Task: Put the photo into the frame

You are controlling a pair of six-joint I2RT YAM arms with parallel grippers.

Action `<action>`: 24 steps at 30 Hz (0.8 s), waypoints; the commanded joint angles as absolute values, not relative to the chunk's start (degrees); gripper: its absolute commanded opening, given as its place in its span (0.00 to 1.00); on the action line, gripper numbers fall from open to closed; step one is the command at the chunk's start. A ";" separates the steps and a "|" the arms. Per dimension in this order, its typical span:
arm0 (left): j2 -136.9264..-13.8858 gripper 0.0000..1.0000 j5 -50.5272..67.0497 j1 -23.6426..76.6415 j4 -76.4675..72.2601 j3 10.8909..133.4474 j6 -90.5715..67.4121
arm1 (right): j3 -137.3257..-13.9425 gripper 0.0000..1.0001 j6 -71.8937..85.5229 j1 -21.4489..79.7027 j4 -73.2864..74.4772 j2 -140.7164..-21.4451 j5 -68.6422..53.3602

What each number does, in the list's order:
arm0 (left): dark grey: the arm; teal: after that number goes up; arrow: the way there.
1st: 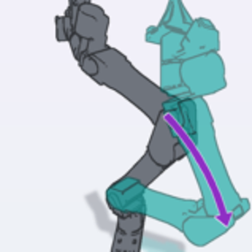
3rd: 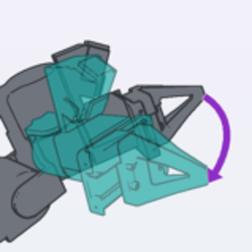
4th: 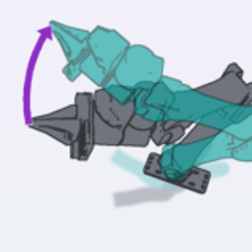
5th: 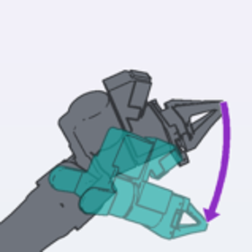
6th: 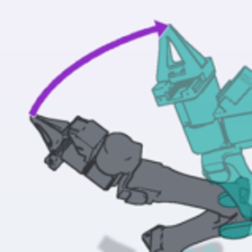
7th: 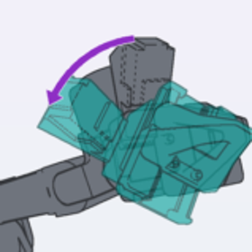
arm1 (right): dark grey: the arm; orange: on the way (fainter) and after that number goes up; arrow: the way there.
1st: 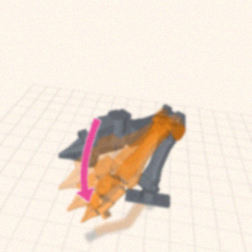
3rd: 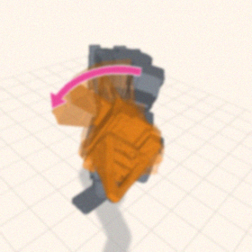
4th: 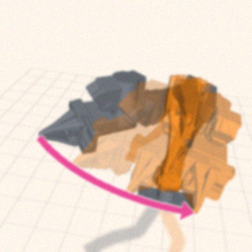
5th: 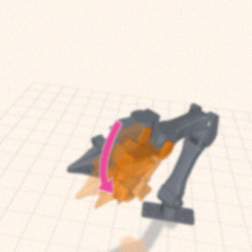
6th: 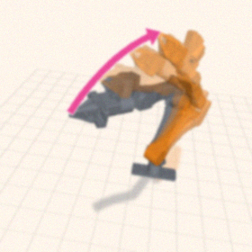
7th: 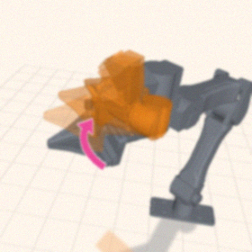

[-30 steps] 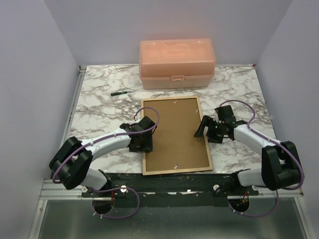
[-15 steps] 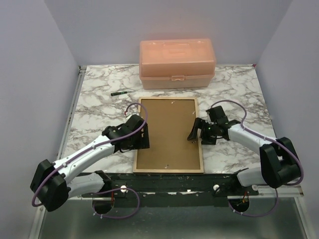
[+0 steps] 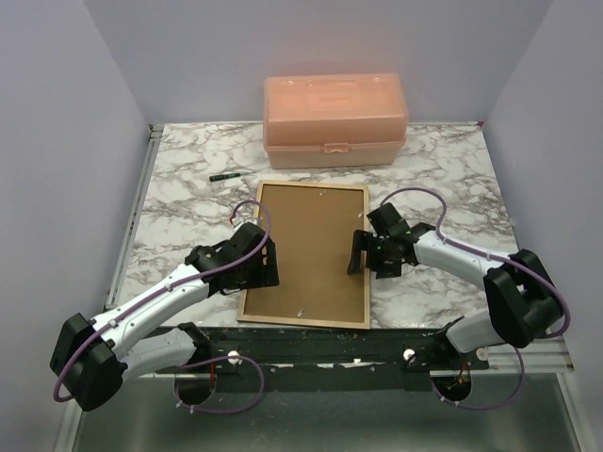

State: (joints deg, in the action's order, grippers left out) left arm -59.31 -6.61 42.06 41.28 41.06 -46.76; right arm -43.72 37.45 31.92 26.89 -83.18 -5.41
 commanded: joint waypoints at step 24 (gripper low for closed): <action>-57.19 0.76 -4.66 41.84 40.29 37.90 -46.76 | -52.64 0.42 35.44 35.08 31.77 -95.71 12.12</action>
State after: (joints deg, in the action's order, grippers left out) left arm -58.52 -5.08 42.06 39.94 39.11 -47.16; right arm -52.36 36.38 35.27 32.60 -91.59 3.92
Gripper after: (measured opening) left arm 0.764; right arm 0.492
